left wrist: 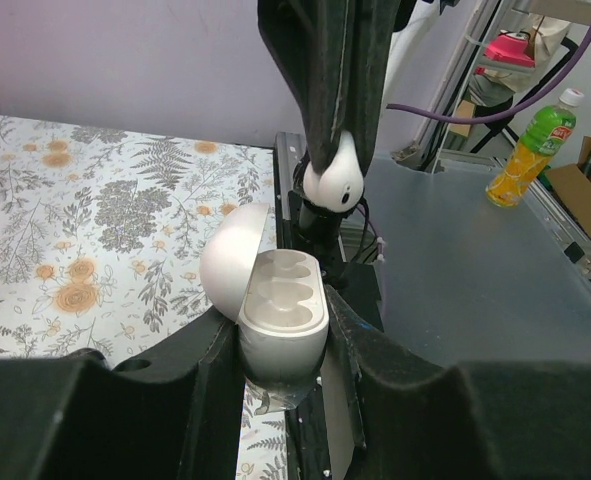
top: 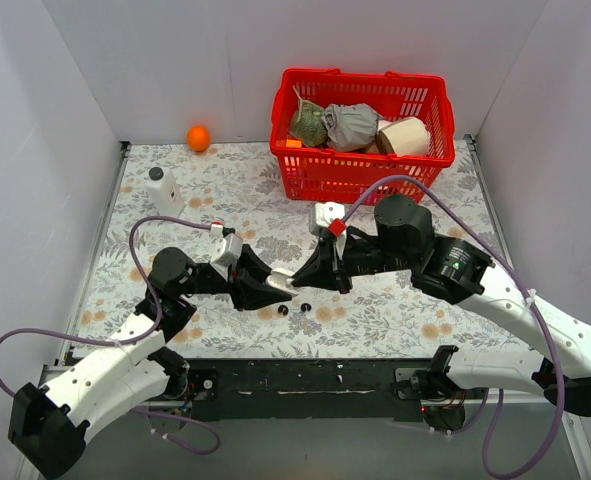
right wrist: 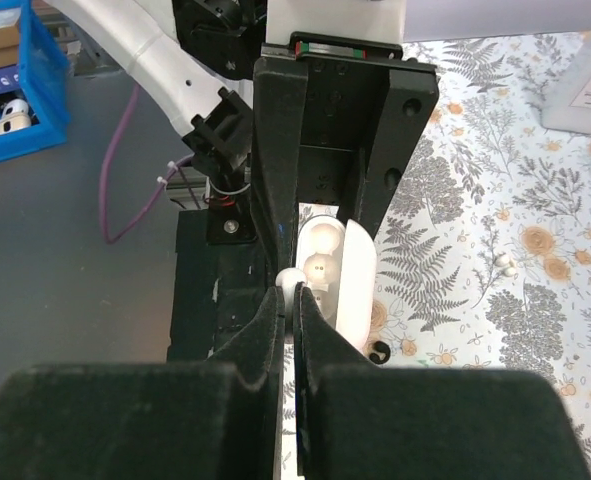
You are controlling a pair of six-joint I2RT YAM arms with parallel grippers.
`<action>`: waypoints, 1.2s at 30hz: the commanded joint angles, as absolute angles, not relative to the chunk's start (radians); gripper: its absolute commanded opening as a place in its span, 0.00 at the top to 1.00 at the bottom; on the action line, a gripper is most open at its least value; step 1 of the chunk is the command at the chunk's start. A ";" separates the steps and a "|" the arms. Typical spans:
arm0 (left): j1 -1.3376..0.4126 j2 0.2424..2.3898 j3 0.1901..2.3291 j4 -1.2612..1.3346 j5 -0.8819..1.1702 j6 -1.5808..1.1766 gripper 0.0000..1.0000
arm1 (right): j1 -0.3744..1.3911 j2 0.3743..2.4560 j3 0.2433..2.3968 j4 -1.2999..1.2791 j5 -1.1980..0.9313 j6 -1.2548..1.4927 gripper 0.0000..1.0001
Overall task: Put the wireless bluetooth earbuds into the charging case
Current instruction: Place the earbud in the charging case.
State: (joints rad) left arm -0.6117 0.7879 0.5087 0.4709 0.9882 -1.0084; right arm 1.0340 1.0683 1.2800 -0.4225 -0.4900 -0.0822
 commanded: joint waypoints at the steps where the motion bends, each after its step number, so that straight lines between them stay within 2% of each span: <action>1: -0.611 0.765 0.520 0.456 1.003 -0.979 1.00 | 1.035 1.088 1.299 -0.377 -0.554 -0.071 0.99; 11: -0.612 0.793 0.526 0.476 1.022 -0.992 1.00 | 1.040 1.132 1.318 -0.379 -0.588 -0.071 0.99; 36: -0.612 0.761 0.517 0.442 1.002 -0.977 1.00 | 1.046 1.212 1.319 -0.334 -0.519 -0.072 0.99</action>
